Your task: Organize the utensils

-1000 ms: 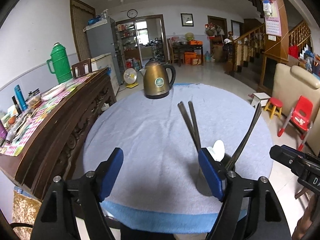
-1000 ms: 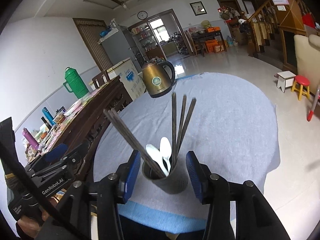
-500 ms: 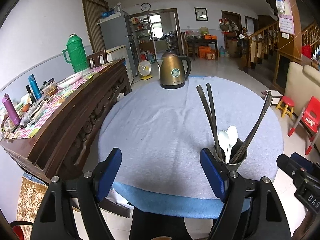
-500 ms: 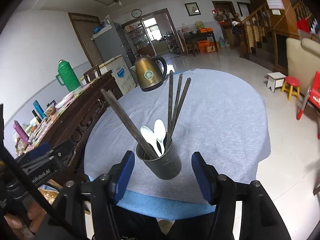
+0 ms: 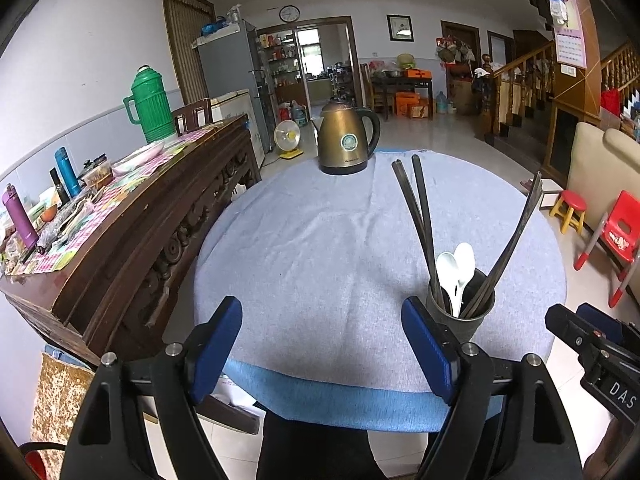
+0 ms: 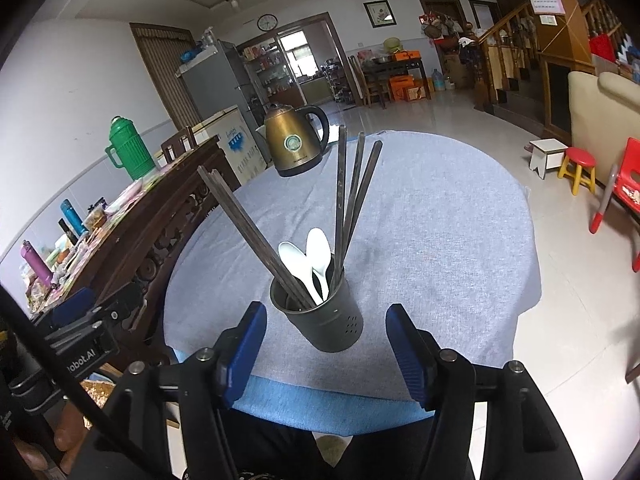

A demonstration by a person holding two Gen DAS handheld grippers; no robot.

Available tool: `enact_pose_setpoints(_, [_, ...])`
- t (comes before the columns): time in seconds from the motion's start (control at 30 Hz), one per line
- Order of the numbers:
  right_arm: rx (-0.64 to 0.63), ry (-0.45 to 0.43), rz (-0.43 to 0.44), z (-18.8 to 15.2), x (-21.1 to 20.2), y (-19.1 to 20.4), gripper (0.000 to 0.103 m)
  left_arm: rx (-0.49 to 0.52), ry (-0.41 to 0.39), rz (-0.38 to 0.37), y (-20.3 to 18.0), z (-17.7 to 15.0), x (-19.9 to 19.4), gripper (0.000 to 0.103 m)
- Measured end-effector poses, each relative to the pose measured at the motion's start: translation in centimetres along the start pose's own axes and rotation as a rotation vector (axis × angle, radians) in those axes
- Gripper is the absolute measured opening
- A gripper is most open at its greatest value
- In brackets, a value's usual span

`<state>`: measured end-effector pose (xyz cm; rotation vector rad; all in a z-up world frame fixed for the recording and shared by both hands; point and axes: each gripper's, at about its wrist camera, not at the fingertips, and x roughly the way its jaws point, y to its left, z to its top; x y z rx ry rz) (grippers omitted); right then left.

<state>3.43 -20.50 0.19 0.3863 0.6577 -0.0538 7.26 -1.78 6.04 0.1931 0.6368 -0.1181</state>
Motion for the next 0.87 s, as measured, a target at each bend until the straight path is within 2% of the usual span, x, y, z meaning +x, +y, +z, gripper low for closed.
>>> enact_pose_setpoints(0.67, [-0.008, 0.002, -0.010, 0.4, 0.4, 0.1, 0.066, 0.009, 0.003, -0.015, -0.7, 0.1, 0.8, 0.082])
enact_pose_setpoints(0.77, [-0.004, 0.004, -0.019, 0.6, 0.7, -0.2, 0.066, 0.013, -0.019, -0.036, -0.8, 0.0, 1.0, 0.082])
enact_pose_setpoints(0.87, [0.019, 0.010, -0.050, 1.0, 1.5, -1.5, 0.066, 0.009, 0.010, -0.070, -0.5, -0.1, 2.4, 0.082])
